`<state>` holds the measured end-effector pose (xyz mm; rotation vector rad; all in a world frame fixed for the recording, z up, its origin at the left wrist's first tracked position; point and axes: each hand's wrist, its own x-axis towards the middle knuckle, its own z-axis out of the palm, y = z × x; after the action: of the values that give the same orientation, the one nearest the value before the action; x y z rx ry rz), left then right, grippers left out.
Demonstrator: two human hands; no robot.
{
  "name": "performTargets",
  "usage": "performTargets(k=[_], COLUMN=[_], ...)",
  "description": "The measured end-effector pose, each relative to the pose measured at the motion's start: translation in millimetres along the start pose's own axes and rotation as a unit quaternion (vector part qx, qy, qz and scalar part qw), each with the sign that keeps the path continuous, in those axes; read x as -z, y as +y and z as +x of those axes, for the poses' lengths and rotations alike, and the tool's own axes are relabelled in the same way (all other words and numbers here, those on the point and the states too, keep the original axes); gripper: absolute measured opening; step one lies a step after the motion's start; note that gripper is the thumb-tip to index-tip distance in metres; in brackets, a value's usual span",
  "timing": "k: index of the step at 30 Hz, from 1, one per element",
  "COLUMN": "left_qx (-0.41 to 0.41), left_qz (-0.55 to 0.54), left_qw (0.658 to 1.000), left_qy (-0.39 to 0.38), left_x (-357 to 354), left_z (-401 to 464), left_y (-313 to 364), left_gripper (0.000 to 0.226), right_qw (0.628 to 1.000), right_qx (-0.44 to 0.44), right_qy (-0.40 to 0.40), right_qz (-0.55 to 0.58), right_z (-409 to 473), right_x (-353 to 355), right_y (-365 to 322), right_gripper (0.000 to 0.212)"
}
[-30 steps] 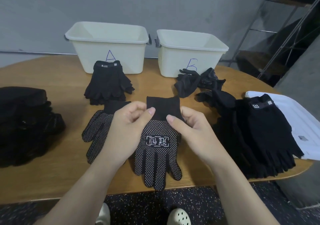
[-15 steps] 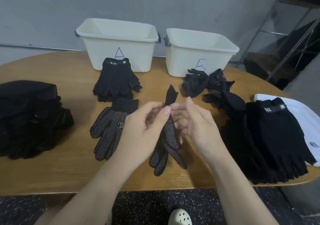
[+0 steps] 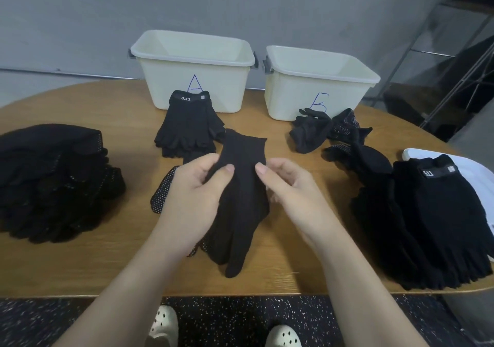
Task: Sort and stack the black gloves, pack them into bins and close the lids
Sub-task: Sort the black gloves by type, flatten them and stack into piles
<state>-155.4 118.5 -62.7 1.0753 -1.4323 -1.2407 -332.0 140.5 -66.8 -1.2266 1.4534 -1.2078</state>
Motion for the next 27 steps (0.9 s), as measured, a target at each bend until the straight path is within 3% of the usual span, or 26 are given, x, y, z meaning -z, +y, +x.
performTargets(k=[2,5,12,20,27], left_qx=[0.013,0.029,0.085,0.057,0.029], left_qz=[-0.011,0.008,0.040,0.155,0.265], left_qw=[1.000,0.999,0.995,0.984,0.958], left_qy=[0.007,0.021,0.036,0.060,0.106], left_x=[9.0,24.3,45.1,64.8,64.9], left_z=[0.0,0.2,2.2,13.6,32.6], left_y=[1.0,-0.8,-13.0,-27.5,-38.1], left_gripper=[0.023,0.022,0.009,0.013,0.016], right_qw=[0.998,0.996,0.997,0.996,0.990], right_qx=[-0.003,0.001,-0.056,-0.076,-0.026], right_qy=[-0.062,-0.089,-0.050,-0.040,0.013], right_qz=[0.016,0.013,0.016,-0.004,-0.137], right_z=[-0.5,2.0,13.7,27.4,46.1], right_x=[-5.3,-16.5,-39.5,-57.8,-69.0], right_y=[-2.9,-0.8,2.5,3.2,13.7], right_gripper=[0.025,0.035,0.017,0.011,0.021])
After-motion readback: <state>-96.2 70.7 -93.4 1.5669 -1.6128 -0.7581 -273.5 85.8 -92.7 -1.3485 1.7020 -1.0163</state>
